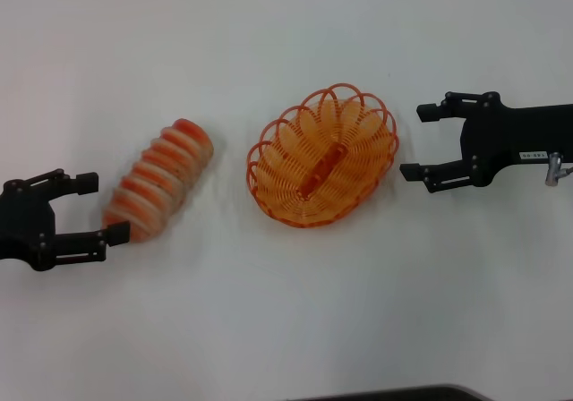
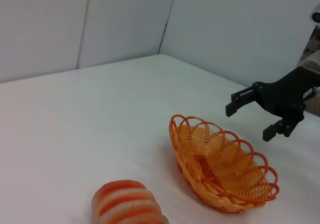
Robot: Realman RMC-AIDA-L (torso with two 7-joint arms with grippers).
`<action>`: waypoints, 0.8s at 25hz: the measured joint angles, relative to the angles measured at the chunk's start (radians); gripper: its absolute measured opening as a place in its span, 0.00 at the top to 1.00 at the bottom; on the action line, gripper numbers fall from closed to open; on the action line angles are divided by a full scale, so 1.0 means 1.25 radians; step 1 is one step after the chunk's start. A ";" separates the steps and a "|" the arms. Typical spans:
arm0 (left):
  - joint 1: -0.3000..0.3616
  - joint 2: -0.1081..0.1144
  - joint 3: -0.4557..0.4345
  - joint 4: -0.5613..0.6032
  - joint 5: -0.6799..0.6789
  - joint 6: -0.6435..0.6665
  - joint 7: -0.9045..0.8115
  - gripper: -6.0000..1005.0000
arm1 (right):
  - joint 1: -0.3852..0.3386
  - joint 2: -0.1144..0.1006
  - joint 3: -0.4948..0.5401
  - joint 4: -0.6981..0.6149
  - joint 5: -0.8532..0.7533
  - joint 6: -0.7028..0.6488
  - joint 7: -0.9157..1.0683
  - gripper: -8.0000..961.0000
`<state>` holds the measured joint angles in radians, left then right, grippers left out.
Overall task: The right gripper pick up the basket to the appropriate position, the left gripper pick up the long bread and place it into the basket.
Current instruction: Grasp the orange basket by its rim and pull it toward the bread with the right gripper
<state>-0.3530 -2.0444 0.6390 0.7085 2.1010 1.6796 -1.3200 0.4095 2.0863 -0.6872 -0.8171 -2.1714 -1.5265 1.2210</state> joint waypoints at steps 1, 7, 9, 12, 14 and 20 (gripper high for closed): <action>0.000 0.000 0.001 0.000 0.000 0.000 0.000 0.07 | 0.000 0.000 0.000 0.000 0.000 0.001 0.000 0.02; -0.006 -0.004 0.003 0.000 -0.001 -0.001 0.000 0.07 | 0.003 0.000 0.000 0.000 -0.001 0.002 0.000 0.02; -0.008 -0.005 0.004 0.000 0.000 0.000 -0.001 0.07 | 0.005 0.000 0.000 0.000 -0.001 0.002 0.000 0.02; -0.009 -0.005 0.004 0.000 0.000 0.001 -0.002 0.07 | 0.008 0.000 0.004 0.000 0.000 0.002 0.000 0.02; -0.010 -0.007 -0.003 0.001 -0.006 0.000 -0.012 0.07 | 0.009 0.000 0.010 0.000 0.000 0.003 0.000 0.02; -0.057 -0.004 -0.034 0.013 -0.007 -0.040 -0.228 0.07 | 0.011 0.000 0.021 -0.001 0.007 0.003 0.002 0.02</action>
<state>-0.4240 -2.0488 0.5959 0.7250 2.0921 1.6295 -1.6046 0.4237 2.0862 -0.6606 -0.8177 -2.1623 -1.5229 1.2239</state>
